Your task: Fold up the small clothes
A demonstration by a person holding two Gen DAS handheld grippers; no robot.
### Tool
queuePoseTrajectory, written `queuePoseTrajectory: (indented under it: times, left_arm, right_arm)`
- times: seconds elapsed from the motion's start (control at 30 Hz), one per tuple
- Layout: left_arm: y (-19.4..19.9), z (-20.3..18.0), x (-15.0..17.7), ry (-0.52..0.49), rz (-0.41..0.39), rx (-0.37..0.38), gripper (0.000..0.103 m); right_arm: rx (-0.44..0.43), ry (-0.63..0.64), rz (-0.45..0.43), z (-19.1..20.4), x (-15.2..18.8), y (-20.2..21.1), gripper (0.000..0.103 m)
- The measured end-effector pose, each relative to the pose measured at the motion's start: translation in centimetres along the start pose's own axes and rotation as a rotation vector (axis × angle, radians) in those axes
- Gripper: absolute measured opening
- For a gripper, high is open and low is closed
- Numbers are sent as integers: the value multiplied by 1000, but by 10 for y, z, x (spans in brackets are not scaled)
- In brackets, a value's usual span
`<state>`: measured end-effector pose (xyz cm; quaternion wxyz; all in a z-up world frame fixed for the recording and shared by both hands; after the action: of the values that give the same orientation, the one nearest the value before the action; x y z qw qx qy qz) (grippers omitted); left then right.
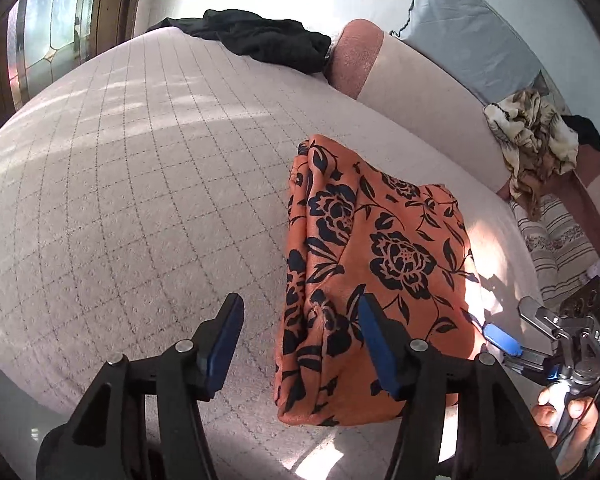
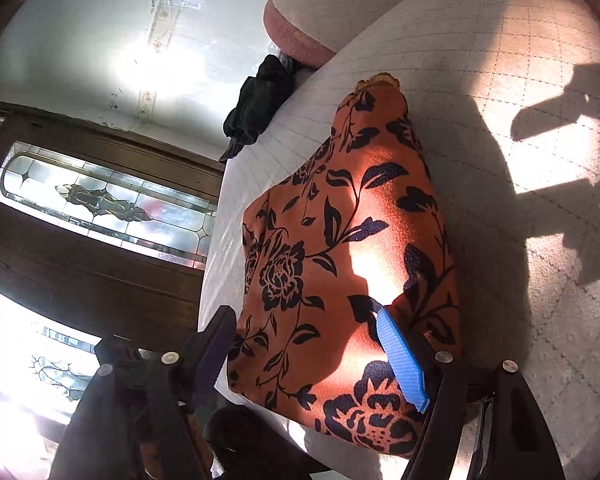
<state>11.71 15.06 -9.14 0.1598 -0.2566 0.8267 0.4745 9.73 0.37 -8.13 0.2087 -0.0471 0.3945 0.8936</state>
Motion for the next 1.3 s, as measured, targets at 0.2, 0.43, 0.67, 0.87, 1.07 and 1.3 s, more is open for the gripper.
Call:
queuePoseTrajectory:
  times: [0.2, 0.43, 0.67, 0.87, 1.07, 1.3]
  left_arm:
    - [6, -10, -2, -88, -23, -113, 73]
    - [1, -29, -9, -178, -18, -141, 75]
    - [-7, -28, -10, -188, -4, -167, 75]
    - [-7, -27, -14, -171, -5, -132, 75]
    - [-6, -13, -25, -50, -33, -52, 80]
    - [4, -45, -31, -120, -103, -7, 80]
  right_arm:
    - [119, 29, -45, -28, 19, 25, 80]
    - [153, -26, -57, -52, 18, 31, 81]
    - [152, -10, -50, -48, 15, 24, 83]
    - [154, -9, -55, -47, 8, 22, 86]
    - [141, 3, -74, -37, -6, 22, 86]
    - [14, 69, -41, 2, -13, 23, 86]
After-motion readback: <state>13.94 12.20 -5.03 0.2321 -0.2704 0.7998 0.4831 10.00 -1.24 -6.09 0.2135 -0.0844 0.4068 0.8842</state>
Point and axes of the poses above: each gripper's, at about its wrist camera, not at the fingertips, and y roughly against the way its jaws point, z to its left, x to its underside, the point moved 8 cm from there along -y, roughly the way its jaws point, and after that the axes turned 13 degrees about x, right-handed, at the moved point
